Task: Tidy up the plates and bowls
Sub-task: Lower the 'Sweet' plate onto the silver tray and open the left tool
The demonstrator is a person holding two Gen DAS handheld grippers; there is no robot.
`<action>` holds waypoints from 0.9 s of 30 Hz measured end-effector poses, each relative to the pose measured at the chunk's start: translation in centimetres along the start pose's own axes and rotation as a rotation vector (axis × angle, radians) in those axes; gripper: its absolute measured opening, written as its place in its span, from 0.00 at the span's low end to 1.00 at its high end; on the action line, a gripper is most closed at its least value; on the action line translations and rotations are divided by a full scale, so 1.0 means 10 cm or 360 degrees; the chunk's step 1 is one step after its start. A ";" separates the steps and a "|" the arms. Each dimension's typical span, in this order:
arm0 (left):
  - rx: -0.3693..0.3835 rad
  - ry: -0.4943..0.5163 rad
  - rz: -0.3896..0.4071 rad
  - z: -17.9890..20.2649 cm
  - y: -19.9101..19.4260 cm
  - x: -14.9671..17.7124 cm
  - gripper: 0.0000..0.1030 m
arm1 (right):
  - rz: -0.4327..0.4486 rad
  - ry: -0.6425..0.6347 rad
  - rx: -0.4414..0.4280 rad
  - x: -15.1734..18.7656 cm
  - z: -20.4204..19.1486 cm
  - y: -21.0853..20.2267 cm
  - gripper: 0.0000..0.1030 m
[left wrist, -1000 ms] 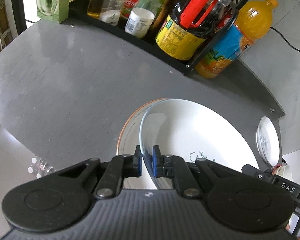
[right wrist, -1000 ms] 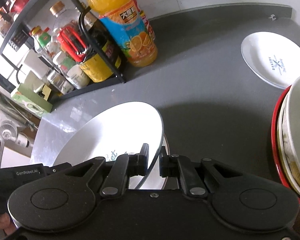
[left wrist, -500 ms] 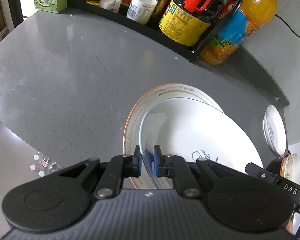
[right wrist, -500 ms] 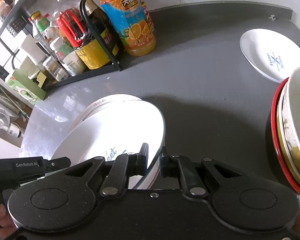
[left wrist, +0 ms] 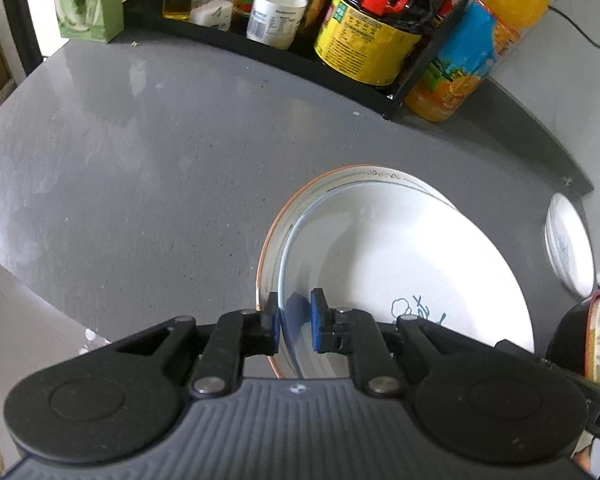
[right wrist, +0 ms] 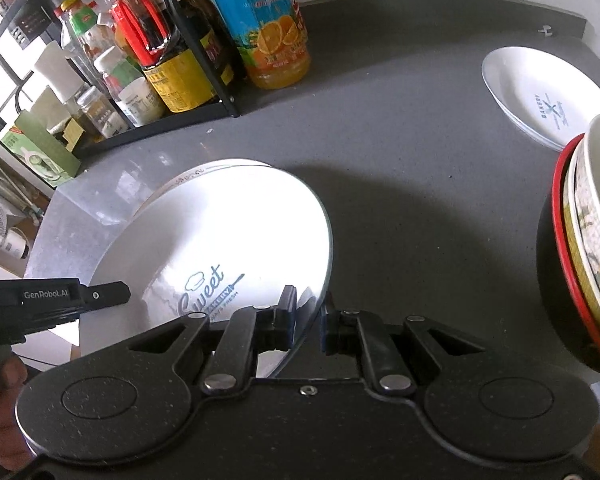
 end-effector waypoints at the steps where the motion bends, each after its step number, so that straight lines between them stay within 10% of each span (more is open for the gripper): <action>1: -0.0014 0.0028 0.0006 0.03 0.00 0.00 0.14 | 0.0000 -0.0008 0.0011 0.00 0.00 0.01 0.12; 27: -0.0039 0.0083 -0.0198 0.08 0.07 -0.15 0.20 | 0.0006 0.0062 0.0053 -0.05 0.03 0.14 0.13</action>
Point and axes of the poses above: each gripper's, at about its wrist camera, not at the fingertips, and y roughly the way its jaws point, z to its right, x to its underside, the point moved 3 cm from there along y, roughly the way its jaws point, and after that the axes turned 11 degrees about -x, right-handed, at the moved point
